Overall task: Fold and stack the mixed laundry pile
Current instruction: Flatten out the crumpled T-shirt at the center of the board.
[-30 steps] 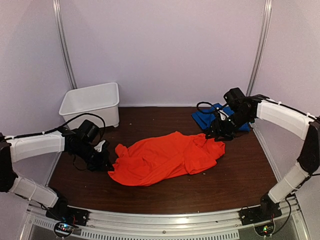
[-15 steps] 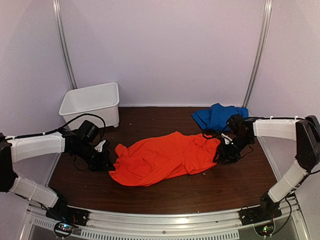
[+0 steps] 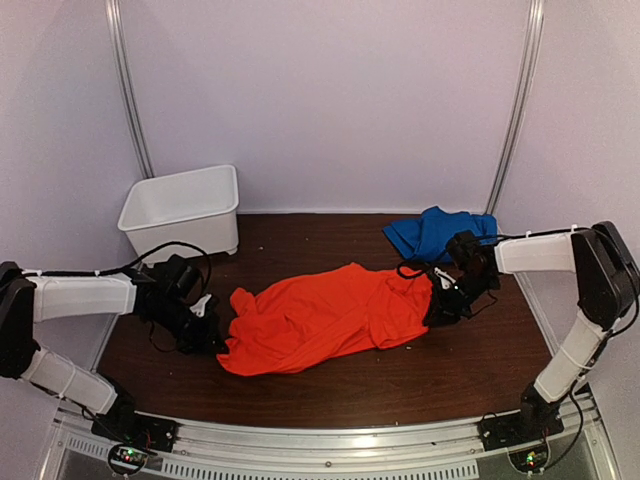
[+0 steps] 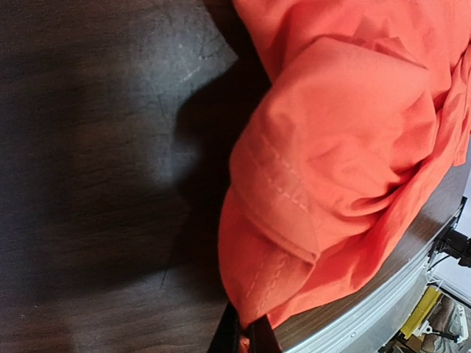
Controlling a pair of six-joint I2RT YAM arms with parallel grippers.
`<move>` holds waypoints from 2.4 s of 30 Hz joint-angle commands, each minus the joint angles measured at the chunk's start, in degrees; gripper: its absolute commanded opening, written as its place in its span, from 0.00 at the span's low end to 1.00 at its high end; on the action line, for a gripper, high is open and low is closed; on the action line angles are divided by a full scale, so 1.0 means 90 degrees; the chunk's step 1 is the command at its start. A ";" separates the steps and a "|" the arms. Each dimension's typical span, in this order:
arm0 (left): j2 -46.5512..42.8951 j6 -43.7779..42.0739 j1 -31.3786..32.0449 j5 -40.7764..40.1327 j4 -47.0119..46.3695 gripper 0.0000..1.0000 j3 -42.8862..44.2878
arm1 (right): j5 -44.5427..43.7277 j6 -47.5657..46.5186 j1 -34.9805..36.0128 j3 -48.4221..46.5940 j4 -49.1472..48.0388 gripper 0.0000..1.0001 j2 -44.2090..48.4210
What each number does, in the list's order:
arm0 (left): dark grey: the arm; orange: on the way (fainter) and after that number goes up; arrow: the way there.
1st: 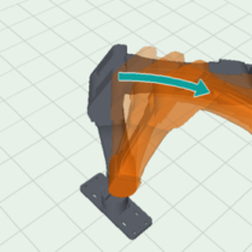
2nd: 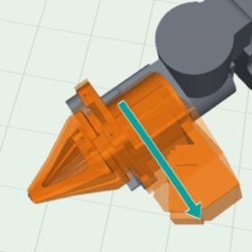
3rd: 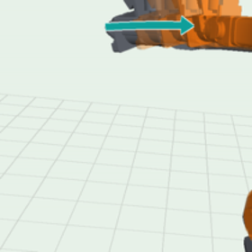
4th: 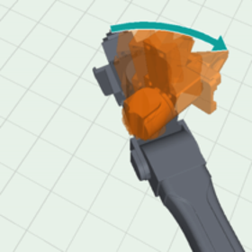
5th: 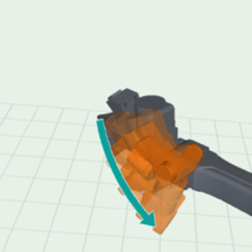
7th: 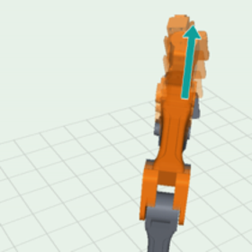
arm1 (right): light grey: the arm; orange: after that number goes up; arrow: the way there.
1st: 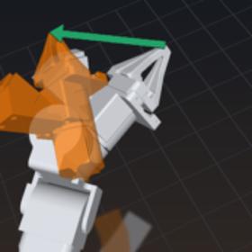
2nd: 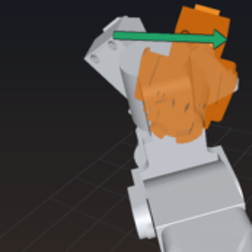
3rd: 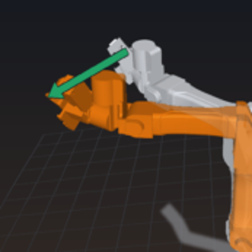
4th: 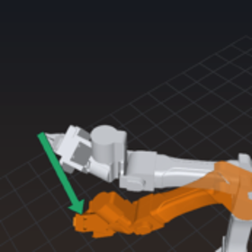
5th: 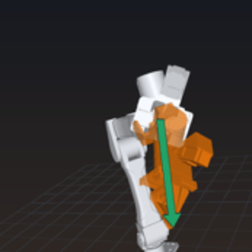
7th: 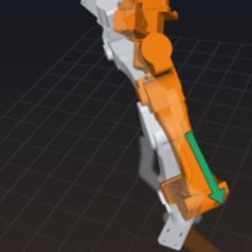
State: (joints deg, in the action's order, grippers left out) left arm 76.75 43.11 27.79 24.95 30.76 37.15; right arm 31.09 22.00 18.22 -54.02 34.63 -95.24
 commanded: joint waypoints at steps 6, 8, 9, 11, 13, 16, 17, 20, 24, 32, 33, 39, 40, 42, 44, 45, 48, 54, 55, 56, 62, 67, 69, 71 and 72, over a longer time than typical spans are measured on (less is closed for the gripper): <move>-0.0208 0.0135 -0.0070 0.0381 -0.0285 0.18 -0.0591 | -0.0134 -0.0221 -0.0032 -0.0065 0.0154 0.00 0.0090; -0.0399 0.0190 -0.0070 0.0472 -0.0235 0.29 -0.0776 | -0.0134 -0.0235 -0.0032 -0.0044 0.0218 0.00 0.0186; -0.0552 0.0254 -0.0070 0.0490 -0.0214 0.33 -0.0868 | -0.0146 -0.0237 -0.0030 -0.0034 0.0244 0.00 0.0230; -0.0756 0.0366 -0.0070 0.0542 -0.0187 0.38 -0.1058 | -0.0153 -0.0249 -0.0031 -0.0024 0.0294 0.00 0.0297; -0.0935 0.0463 -0.0070 0.0591 -0.0186 0.40 -0.1255 | -0.0153 -0.0264 -0.0032 -0.0005 0.0308 0.00 0.0336; -0.1094 0.0535 -0.0070 0.0622 -0.0231 0.43 -0.1449 | -0.0159 -0.0268 -0.0031 0.0019 0.0339 0.00 0.0370; -0.1124 0.0540 -0.0070 0.0589 -0.0233 0.43 -0.1467 | -0.0158 -0.0275 -0.0032 0.0030 0.0346 0.00 0.0380; -0.1107 0.0498 -0.0070 0.0381 -0.0212 0.48 -0.1396 | -0.0173 -0.0286 -0.0031 0.0071 0.0363 0.00 0.0417; -0.0762 0.0366 -0.0070 0.0024 -0.0166 0.49 -0.1077 | -0.0197 -0.0270 -0.0030 0.0113 0.0360 0.00 0.0461; -0.0323 0.0316 -0.0070 -0.0808 0.0456 0.48 -0.0727 | -0.0260 -0.0297 -0.0042 0.0074 0.0460 0.00 0.0529; -0.0324 0.0304 -0.0070 -0.0914 0.0533 0.47 -0.0699 | -0.0277 -0.0296 -0.0042 0.0076 0.0466 0.00 0.0542; -0.0371 0.0098 -0.0070 -0.1468 0.1355 0.51 -0.0424 | -0.0269 -0.0291 -0.0048 0.0048 0.0478 0.00 0.0531; -0.0390 0.0102 -0.0070 -0.1474 0.1352 0.52 -0.0421 | -0.0264 -0.0295 -0.0050 0.0032 0.0487 0.00 0.0520; -0.0340 0.0102 -0.0070 -0.1547 0.1358 0.53 -0.0394 | -0.0254 -0.0304 -0.0052 0.0017 0.0502 0.00 0.0499; -0.0235 0.0023 -0.0070 -0.1440 0.1145 0.54 -0.0377 | -0.0234 -0.0314 -0.0047 0.0016 0.0507 0.00 0.0493; -0.0198 0.0002 -0.0070 -0.1320 0.0977 0.53 -0.0377 | -0.0224 -0.0323 -0.0051 0.0016 0.0514 0.00 0.0485; -0.0044 -0.0108 -0.0070 -0.0915 0.0380 0.46 -0.0387 | -0.0169 -0.0351 -0.0052 0.0017 0.0541 0.00 0.0508; 0.0224 -0.0183 -0.0070 -0.0740 0.0061 0.18 -0.0496 | -0.0063 -0.0364 -0.0051 -0.0137 0.0697 0.00 0.0715; 0.0203 -0.0163 -0.0070 -0.0727 0.0031 0.10 -0.0503 | -0.0029 -0.0358 -0.0052 -0.0177 0.0736 0.00 0.0774; 0.0160 -0.0151 -0.0070 -0.0684 0.0001 0.03 -0.0483 | 0.0009 -0.0355 -0.0060 -0.0216 0.0791 0.00 0.0843; -0.0575 -0.0391 -0.0075 -0.0941 0.0505 0.00 0.0719 | 0.0350 -0.0215 -0.0244 -0.0783 0.1161 0.00 0.1625; -0.0556 -0.0923 -0.0604 -0.0726 0.1102 0.00 0.2971 | 0.0766 -0.0040 -0.0890 -0.2400 0.1405 0.00 0.2002; -0.0240 -0.1132 -0.0675 -0.0875 0.1376 0.00 0.4185 | 0.0868 -0.0016 -0.1146 -0.3374 0.1568 0.00 0.1884; 0.0084 -0.1251 -0.0701 -0.0953 0.1328 0.00 0.5316 | 0.0953 0.0016 -0.1340 -0.4498 0.1733 0.00 0.1608; 0.0212 -0.1239 -0.0775 -0.0927 0.1302 0.00 0.5953 | 0.1011 0.0025 -0.1416 -0.5150 0.1830 0.00 0.1465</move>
State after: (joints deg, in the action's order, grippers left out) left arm 75.05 35.75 22.15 17.50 41.80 74.52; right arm 36.88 21.19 8.40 -84.18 48.38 -79.85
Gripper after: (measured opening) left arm 0.023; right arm 0.006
